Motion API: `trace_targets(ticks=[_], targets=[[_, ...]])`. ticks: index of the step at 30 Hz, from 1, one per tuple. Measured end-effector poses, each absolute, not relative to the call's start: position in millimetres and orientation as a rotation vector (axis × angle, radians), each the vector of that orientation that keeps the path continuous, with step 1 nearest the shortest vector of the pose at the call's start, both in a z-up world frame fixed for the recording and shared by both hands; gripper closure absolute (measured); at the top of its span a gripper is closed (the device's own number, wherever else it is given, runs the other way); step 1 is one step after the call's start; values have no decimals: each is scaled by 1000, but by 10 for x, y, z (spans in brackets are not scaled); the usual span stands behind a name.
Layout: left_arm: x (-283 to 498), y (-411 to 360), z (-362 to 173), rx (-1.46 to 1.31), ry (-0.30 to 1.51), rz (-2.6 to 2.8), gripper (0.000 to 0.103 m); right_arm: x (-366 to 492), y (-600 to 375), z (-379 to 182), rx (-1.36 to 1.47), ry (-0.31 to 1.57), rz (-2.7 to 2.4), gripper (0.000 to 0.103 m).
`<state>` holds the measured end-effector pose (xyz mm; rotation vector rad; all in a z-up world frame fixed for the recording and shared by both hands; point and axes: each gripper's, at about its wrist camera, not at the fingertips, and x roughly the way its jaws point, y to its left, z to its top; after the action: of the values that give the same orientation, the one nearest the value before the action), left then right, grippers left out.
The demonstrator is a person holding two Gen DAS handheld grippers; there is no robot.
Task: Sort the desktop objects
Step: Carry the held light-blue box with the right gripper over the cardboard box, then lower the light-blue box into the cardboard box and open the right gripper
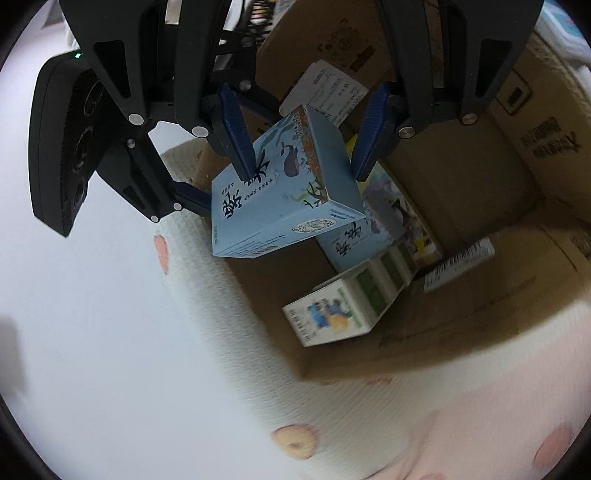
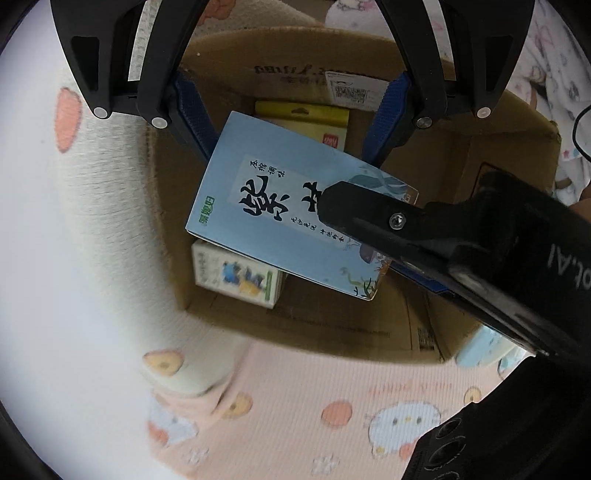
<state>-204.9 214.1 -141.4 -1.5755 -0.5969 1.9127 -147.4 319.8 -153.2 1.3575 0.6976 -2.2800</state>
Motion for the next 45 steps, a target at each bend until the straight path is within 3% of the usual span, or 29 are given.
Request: trace_targets(ticks=[5,15,19,23,32,36,40,45], targets=[[-2138,2147,-1632,-1639,-684,1877,45,-1559,3132,-1699,1428,792,-2200,28],[-2294,2178,-1834,-1708,-744,1892,47,-1763,3169,-1879,1545,762,-2101,38],[-2374,2172,-1985,-1773,-793,1870,51,-1848,3185,-2007,1633,771,-2068,56],[-2419,2162,-2090,-1803,-861,1835,53,-1855,3201,-2077,1667,799,-2066,59],[-2416,2105,-2311,-1860,-994,1783,76,-1790,3272,-2080,1712,813,-2129,81],[-2398,2079,-2407,-1899,-1064,1769,85,-1741,3259,-2027,1705,823,-2182,81],[-2384,2088,-2399,-1888,-1077,1782,85,-1650,3184,-1991,1702,905,-2223,81],[-2353,2051,-2392,-1880,-1119,1778,85,-1452,3167,-1773,1689,870,-2240,81]])
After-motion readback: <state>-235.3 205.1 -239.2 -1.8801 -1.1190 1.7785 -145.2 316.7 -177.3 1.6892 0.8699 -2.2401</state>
